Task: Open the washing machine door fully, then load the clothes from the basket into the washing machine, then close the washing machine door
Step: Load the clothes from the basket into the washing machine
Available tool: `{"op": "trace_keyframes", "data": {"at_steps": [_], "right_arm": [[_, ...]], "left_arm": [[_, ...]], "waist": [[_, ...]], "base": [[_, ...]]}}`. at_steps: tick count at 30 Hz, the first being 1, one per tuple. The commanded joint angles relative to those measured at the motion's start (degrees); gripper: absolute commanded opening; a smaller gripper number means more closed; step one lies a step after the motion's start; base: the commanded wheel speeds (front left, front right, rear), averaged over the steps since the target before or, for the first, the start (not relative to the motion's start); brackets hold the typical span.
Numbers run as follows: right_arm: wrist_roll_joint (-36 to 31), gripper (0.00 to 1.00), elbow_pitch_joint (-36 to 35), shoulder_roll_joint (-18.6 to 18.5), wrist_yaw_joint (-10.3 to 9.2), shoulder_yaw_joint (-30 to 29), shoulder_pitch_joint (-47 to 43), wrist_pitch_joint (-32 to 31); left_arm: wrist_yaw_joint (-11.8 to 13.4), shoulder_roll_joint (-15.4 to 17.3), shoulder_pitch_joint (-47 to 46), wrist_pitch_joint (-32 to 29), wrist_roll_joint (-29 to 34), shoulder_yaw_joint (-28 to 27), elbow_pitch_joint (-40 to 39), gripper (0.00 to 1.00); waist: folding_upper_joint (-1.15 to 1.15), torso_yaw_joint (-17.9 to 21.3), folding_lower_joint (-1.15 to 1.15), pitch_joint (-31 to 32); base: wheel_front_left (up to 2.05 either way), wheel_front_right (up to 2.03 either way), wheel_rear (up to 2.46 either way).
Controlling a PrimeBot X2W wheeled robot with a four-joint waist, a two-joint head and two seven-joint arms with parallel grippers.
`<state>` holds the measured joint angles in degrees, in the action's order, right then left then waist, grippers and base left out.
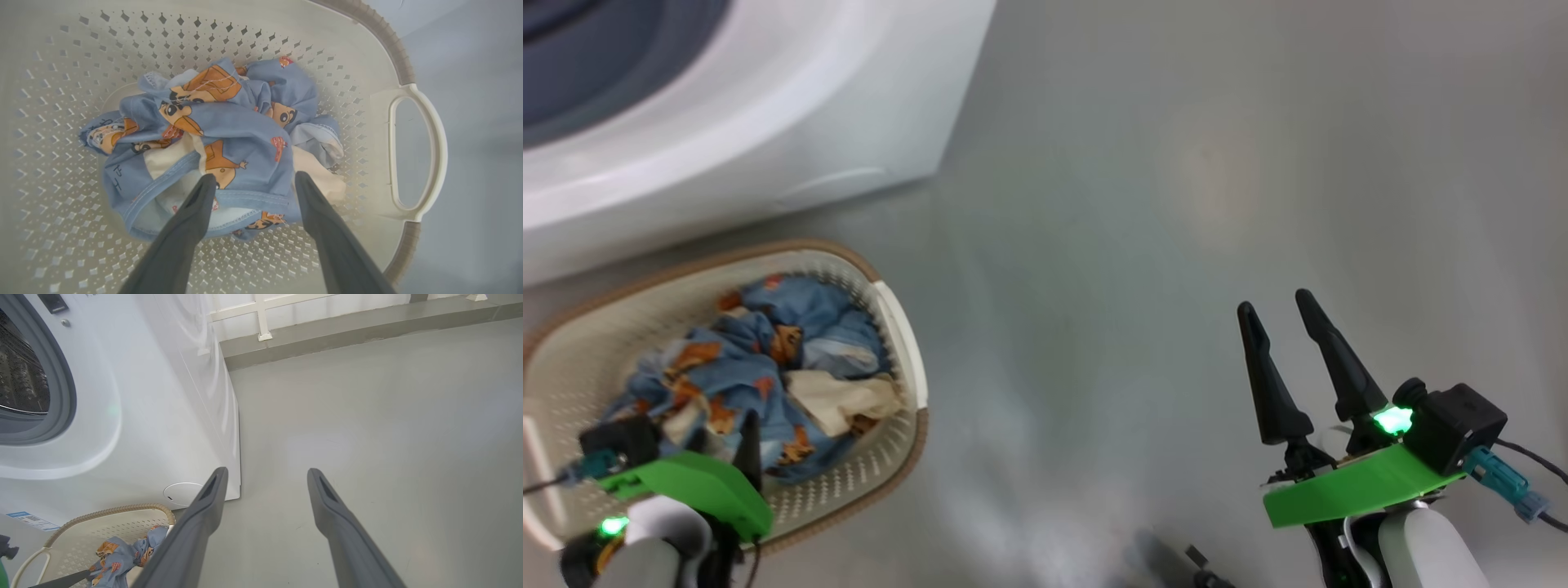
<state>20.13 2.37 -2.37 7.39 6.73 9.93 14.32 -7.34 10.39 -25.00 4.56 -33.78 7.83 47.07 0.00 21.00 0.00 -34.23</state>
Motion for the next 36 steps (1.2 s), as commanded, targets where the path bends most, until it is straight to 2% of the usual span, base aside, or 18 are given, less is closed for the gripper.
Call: {"op": "trace_keyframes", "data": {"at_steps": [1,9,17,36], "right_arm": [[0.5,1.0,-1.5,-0.5,0.1,1.4,0.2,0.7],[1.8,1.0,-2.0,-0.5,0.1,1.4,1.3,0.7],[2.0,1.0,-2.6,-0.5,0.1,1.5,2.3,0.7],[1.3,1.0,-4.3,-0.5,0.1,2.1,3.5,0.7]], "left_arm": [[-0.1,1.9,-0.5,0.7,-0.4,-1.0,-0.1,1.0],[-0.1,4.9,-4.1,2.4,-1.4,-0.5,3.5,1.0],[-0.1,6.3,-8.3,3.8,-1.2,0.4,6.8,1.0],[-0.1,7.4,-20.6,-1.8,-0.4,5.1,15.4,1.0]], "waist": [[0.0,2.3,0.0,-3.9],[0.0,3.2,0.0,-7.6],[0.0,3.2,0.0,-10.9],[0.0,2.4,0.0,-17.9]], "base": [[0.0,0.0,0.0],[0.0,0.0,0.0],[0.0,0.0,0.0],[0.0,0.0,0.0]]}}
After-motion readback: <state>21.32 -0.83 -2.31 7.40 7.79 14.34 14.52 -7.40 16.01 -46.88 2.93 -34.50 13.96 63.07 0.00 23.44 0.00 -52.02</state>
